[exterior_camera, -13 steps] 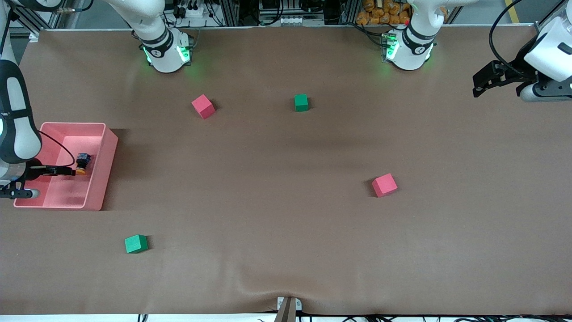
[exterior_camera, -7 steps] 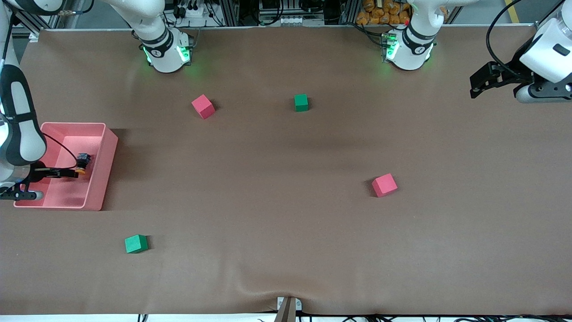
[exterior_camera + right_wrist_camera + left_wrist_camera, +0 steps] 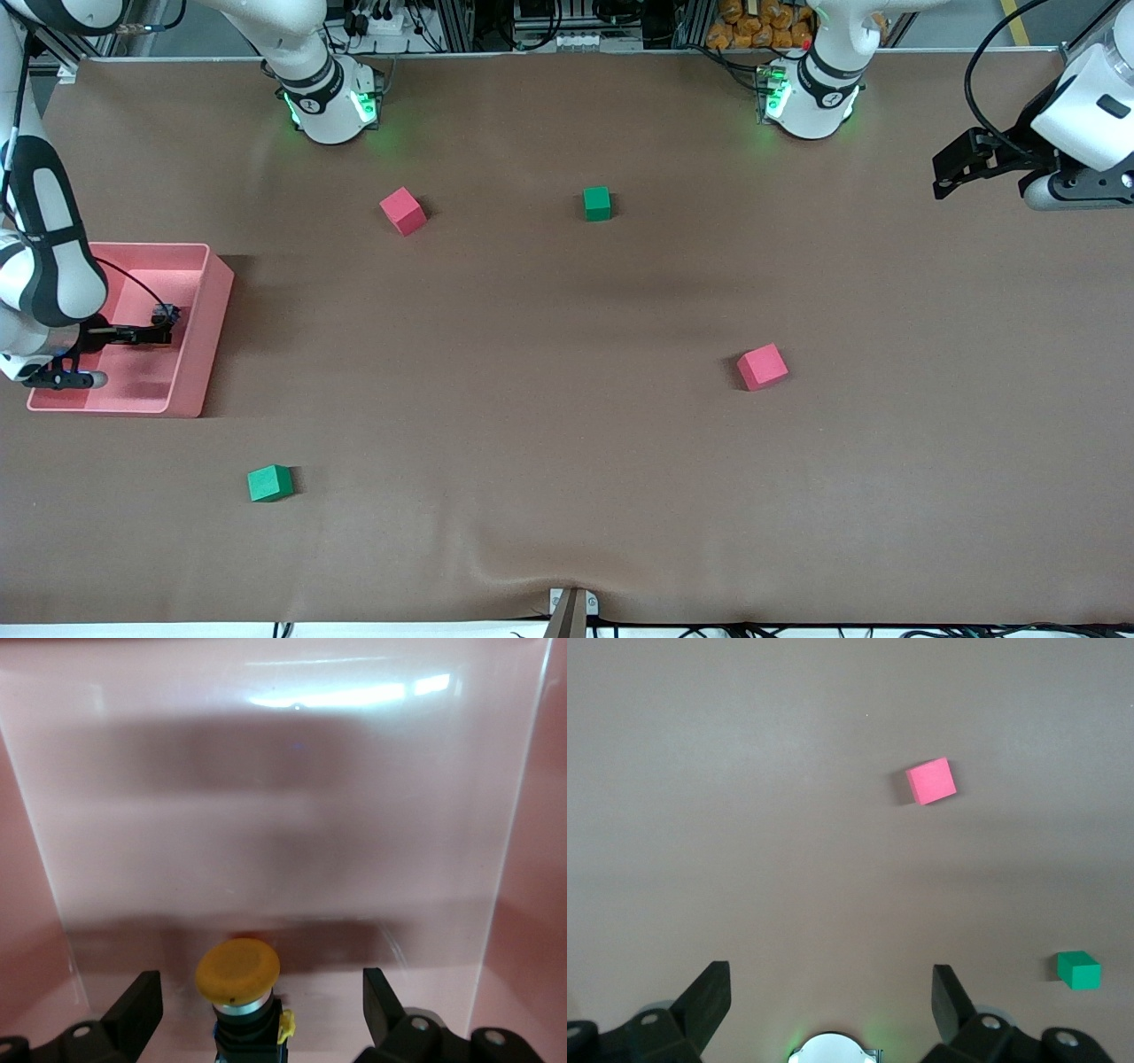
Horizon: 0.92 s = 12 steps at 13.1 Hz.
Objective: Place and upright button with both arms
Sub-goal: 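Lower the right gripper into the tray around the button's base, then close the right gripper on the button base and lift it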
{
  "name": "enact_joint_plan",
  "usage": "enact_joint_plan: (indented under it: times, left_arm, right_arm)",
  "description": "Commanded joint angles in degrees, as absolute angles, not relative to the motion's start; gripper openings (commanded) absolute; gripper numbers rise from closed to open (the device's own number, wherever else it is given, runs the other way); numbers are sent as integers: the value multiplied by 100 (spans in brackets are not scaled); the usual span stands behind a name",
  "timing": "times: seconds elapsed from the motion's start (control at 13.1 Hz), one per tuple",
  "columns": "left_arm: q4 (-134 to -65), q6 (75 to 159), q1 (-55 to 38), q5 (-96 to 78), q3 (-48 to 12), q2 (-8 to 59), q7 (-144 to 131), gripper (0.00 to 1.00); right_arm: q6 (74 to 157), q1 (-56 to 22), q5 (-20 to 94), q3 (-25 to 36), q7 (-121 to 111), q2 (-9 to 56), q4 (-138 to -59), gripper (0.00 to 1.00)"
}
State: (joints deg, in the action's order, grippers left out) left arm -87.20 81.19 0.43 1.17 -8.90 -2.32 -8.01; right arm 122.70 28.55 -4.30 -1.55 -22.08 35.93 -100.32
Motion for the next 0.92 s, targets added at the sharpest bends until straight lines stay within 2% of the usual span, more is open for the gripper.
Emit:
enact_joint_plan:
  times: [0.0, 0.31, 0.84]
  left_arm:
    - [-8692, 8086, 88, 220, -940, -228, -835, 100]
    - [-8631, 8086, 88, 220, -941, -272, -791, 100]
    - [-8438, 8174, 97, 202, -826, -203, -809, 100]
  right_arm:
    - [12366, 3084, -422, -281, -2347, 3481, -10273, 100]
    - [12393, 3120, -413, -290, -2373, 3235, -10678, 100]
    - [12674, 3217, -387, -281, -2399, 3164, -10907, 100]
